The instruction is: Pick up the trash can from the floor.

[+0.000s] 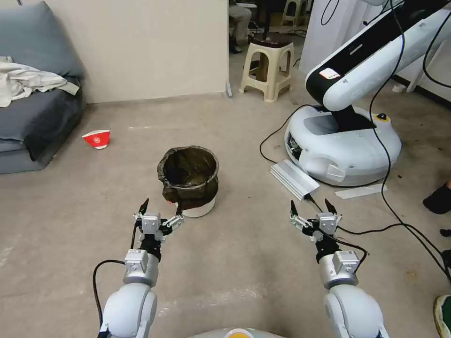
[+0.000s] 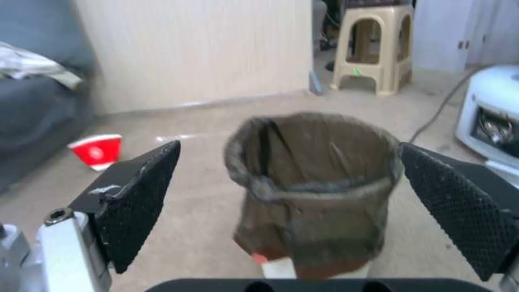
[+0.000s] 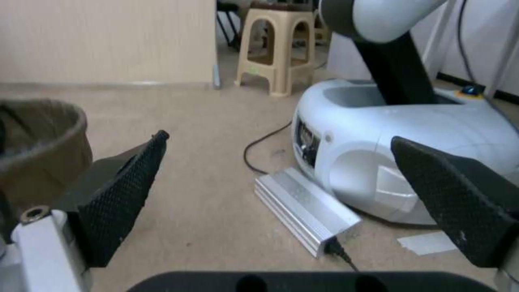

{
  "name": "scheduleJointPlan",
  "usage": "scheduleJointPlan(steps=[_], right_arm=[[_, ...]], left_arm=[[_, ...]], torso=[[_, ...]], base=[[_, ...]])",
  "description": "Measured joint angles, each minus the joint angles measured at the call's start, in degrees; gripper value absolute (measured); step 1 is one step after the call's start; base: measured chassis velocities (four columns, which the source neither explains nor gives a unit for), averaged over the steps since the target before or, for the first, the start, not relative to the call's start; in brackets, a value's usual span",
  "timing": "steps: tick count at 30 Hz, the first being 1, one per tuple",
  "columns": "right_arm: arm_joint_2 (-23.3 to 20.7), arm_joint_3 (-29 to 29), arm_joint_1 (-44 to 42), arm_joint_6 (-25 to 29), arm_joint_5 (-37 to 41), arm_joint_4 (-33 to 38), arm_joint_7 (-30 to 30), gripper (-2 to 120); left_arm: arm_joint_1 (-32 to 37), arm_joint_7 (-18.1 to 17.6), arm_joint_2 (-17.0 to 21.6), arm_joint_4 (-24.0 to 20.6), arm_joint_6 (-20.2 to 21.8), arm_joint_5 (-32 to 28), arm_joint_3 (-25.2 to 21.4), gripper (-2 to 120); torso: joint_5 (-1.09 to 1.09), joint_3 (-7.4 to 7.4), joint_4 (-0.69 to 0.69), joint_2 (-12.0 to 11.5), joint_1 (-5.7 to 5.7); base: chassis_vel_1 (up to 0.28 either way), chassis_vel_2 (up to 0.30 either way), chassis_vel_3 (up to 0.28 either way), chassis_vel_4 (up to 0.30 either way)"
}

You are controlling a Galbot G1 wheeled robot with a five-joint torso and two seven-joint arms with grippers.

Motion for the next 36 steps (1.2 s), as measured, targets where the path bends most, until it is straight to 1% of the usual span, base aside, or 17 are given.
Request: scheduleJointPlan(steps=[3,4,8,9,12,13,14,15,16,20,36], right_arm=[[0.95,0.19,-2.31,-2.19,0.55,5.89,0.82,100],[0.95,0.19,-2.31,-2.19,0.55,5.89,0.82,100],[2.29,0.41,-5.57,-5.18,1.30,14.07,1.93,100],[2.29,0.41,-5.57,-5.18,1.30,14.07,1.93,100],[3.21,0.58,-7.88,-7.35,1.81,19.90,2.73,100],[3.52,0.62,-8.60,-7.96,1.96,21.42,3.00,100],[3.52,0.62,-8.60,-7.96,1.96,21.42,3.00,100],[3.89,0.69,-9.45,-8.75,2.15,22.21,3.30,100],[4.09,0.56,-10.16,-9.87,2.54,22.39,3.52,100],[4.24,-0.05,-10.85,-11.62,3.36,22.47,3.68,100],[4.21,-0.18,-10.59,-11.98,3.47,22.18,3.70,100]], left_arm=[[2.72,-0.04,0.50,-6.14,1.32,-1.54,-2.31,100],[2.72,-0.04,0.50,-6.14,1.32,-1.54,-2.31,100],[6.28,-0.12,1.19,-14.17,2.93,-3.56,-5.37,100],[6.28,-0.12,1.19,-14.17,2.93,-3.56,-5.37,100],[8.98,-0.22,1.75,-20.20,4.21,-5.08,-7.65,100],[9.76,-0.35,1.96,-21.38,4.81,-5.58,-8.23,100],[9.76,-0.35,1.96,-21.38,4.81,-5.58,-8.23,100],[10.90,-0.80,2.50,-22.02,6.33,-6.25,-8.68,100],[11.29,-1.00,2.69,-22.12,7.00,-6.53,-8.76,100],[11.49,-1.19,2.84,-22.27,7.56,-6.70,-8.79,100],[11.18,-1.23,2.61,-21.91,8.50,-6.81,-8.64,100]], torso=[[0.01,0.00,0.00,0.00,0.00],[0.01,0.00,0.00,0.00,0.00],[0.00,0.00,0.00,0.00,0.00],[0.00,0.00,0.00,0.00,0.00],[0.01,-0.01,0.00,0.00,0.00],[0.01,0.00,0.00,0.00,0.00],[0.01,0.00,0.00,0.00,0.00],[0.02,-0.01,0.00,0.00,-0.01],[-0.01,0.00,0.00,0.00,0.00],[0.00,-0.01,0.00,0.00,0.00],[0.01,0.00,-0.01,0.00,-0.01]], base=[[0.000,0.000,0.000,0.000],[0.000,0.000,0.000,0.000],[0.000,0.000,0.000,0.000],[0.000,0.000,0.000,0.000],[0.000,0.000,0.000,0.000],[0.000,0.000,0.000,0.000],[0.000,0.000,0.000,0.000],[0.000,0.000,0.000,0.000],[0.000,0.000,0.000,0.000],[0.000,0.000,0.000,0.000],[0.000,0.000,0.000,0.000]])
